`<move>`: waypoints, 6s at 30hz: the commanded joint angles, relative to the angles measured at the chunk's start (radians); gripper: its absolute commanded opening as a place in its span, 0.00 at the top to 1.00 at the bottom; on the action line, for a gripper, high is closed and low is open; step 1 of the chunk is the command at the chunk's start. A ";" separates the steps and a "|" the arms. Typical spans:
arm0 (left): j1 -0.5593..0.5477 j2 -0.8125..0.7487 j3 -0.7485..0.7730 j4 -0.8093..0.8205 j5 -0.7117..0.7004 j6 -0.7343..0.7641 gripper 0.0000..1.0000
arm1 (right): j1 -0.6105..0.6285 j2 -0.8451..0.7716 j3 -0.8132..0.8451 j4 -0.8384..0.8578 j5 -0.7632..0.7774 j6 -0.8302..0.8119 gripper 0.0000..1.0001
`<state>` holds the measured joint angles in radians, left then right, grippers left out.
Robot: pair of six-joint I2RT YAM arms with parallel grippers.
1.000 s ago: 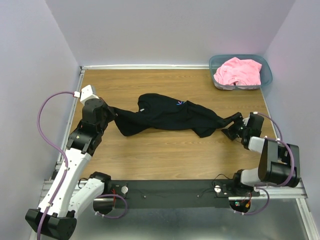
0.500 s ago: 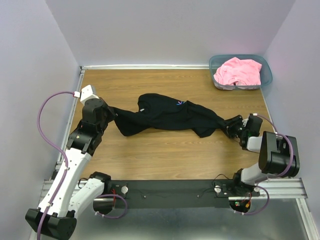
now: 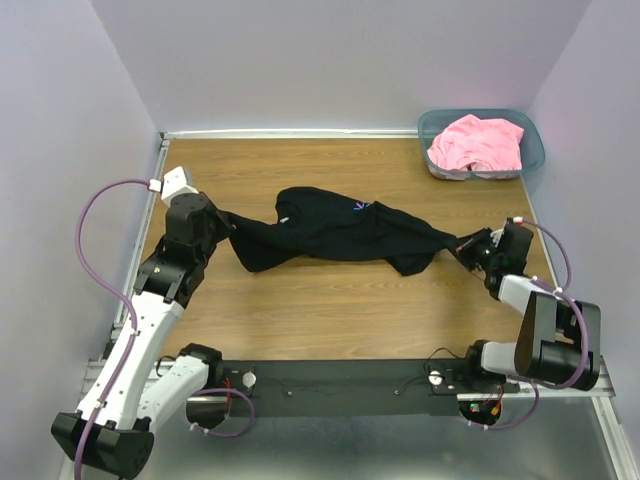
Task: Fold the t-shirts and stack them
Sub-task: Flatten the tshirt out, then fold the tshirt
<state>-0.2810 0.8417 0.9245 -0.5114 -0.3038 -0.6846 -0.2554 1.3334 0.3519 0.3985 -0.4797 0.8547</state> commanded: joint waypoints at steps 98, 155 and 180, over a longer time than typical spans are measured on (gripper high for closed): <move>0.273 0.972 0.559 0.478 0.230 0.195 1.00 | 0.209 0.567 1.018 -0.317 0.424 -0.770 0.99; 0.272 0.396 -0.384 0.563 0.417 -0.441 0.97 | 0.137 0.656 0.956 -0.475 0.486 -0.600 0.99; 0.264 0.332 -0.197 0.324 0.176 -0.119 0.28 | 0.524 0.263 0.687 -0.911 0.454 -0.474 0.24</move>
<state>-0.0143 1.1194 0.7017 -0.1844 -0.0753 -0.8749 0.1875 1.6123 1.1057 -0.4103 0.0219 0.3492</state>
